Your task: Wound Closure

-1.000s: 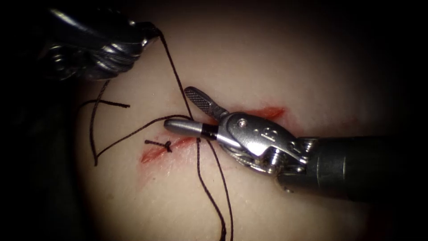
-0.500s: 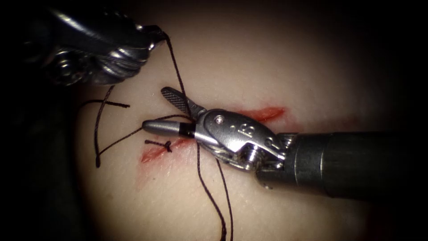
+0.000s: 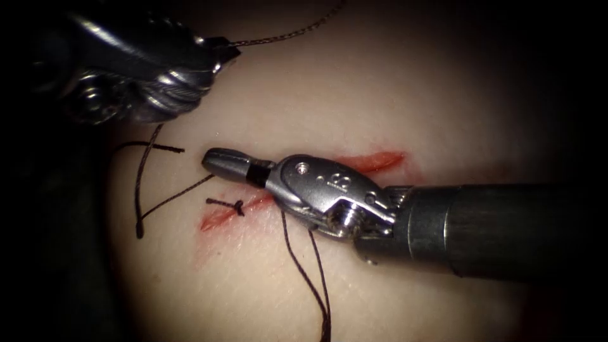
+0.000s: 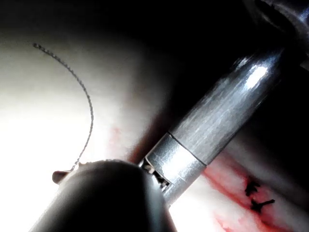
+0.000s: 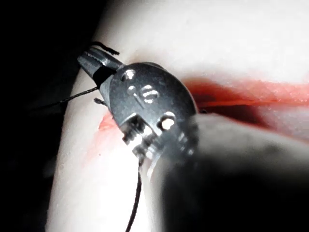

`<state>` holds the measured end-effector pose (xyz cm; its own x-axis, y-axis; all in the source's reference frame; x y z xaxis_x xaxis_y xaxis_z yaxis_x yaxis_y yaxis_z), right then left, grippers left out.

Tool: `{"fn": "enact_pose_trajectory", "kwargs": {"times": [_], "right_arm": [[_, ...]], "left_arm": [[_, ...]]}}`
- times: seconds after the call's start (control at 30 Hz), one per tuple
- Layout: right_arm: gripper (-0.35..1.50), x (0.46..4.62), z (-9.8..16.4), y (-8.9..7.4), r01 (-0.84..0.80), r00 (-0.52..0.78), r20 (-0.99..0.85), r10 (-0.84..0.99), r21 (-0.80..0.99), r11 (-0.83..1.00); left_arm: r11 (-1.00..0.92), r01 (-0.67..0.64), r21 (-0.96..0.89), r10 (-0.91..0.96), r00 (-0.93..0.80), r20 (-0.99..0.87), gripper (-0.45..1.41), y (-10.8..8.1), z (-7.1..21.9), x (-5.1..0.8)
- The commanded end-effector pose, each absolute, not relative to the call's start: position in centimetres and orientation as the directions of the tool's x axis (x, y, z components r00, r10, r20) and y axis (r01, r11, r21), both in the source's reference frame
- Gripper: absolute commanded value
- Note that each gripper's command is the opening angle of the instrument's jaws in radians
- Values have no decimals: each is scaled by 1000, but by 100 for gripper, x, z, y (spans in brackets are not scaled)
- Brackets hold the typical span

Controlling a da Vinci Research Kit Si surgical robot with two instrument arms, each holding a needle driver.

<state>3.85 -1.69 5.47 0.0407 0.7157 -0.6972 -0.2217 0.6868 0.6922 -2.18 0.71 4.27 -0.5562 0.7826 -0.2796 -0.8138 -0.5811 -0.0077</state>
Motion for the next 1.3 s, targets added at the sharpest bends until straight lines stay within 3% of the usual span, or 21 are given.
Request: {"fn": "enact_pose_trajectory", "kwargs": {"times": [0.03,0.23,0.3,0.47,0.5,0.67,0.7,0.73,0.77,0.8,0.93,0.97,1.03,1.17,1.3], "right_arm": [[-35,391,550,-167,-241,46,-697,715,687,685],[-35,384,543,-163,-256,46,-691,721,690,677],[-35,366,523,-147,-286,-26,-685,728,703,651],[-35,294,480,-110,-346,-121,-667,735,722,599],[-35,269,474,-101,-357,-136,-669,731,721,594],[-35,230,474,-88,-385,-157,-665,731,722,574],[-11,226,479,-86,-410,-165,-668,725,715,565],[5,225,481,-86,-423,-169,-671,722,711,561],[36,226,483,-87,-435,-173,-674,718,707,558],[52,226,485,-89,-442,-174,-676,716,703,557],[76,231,489,-98,-453,-176,-684,708,694,559],[91,235,490,-104,-453,-174,-688,705,692,563],[93,239,490,-111,-440,-169,-691,703,691,573],[73,244,488,-118,-400,-153,-691,707,697,595],[79,248,485,-123,-389,-149,-690,708,699,600]], "left_arm": [[-581,-814,-8,783,-556,-280,-45,73,431,-223],[-594,-804,-9,773,-569,-281,-45,73,430,-218],[-641,-767,21,751,-632,-191,-45,62,439,-207],[-690,-708,-148,713,-701,26,-45,5,478,-177],[-721,-668,-182,665,-742,89,-45,-15,492,-171],[-800,-500,-333,468,-866,175,-45,-65,518,-150],[-822,-433,-369,404,-901,158,-43,-76,520,-145],[-832,-404,-380,377,-915,146,-28,-81,521,-142],[-839,-383,-386,358,-923,138,-23,-83,521,-141],[-844,-373,-386,351,-927,129,-21,-83,520,-140],[-860,-335,-384,345,-937,44,66,-75,509,-140],[-857,-341,-387,367,-930,6,89,-70,502,-144],[-875,-290,-387,334,-941,-49,118,-61,489,-155],[-889,-268,-372,338,-931,-139,125,-52,472,-171],[-920,-188,-345,289,-918,-270,126,-39,448,-197]]}}
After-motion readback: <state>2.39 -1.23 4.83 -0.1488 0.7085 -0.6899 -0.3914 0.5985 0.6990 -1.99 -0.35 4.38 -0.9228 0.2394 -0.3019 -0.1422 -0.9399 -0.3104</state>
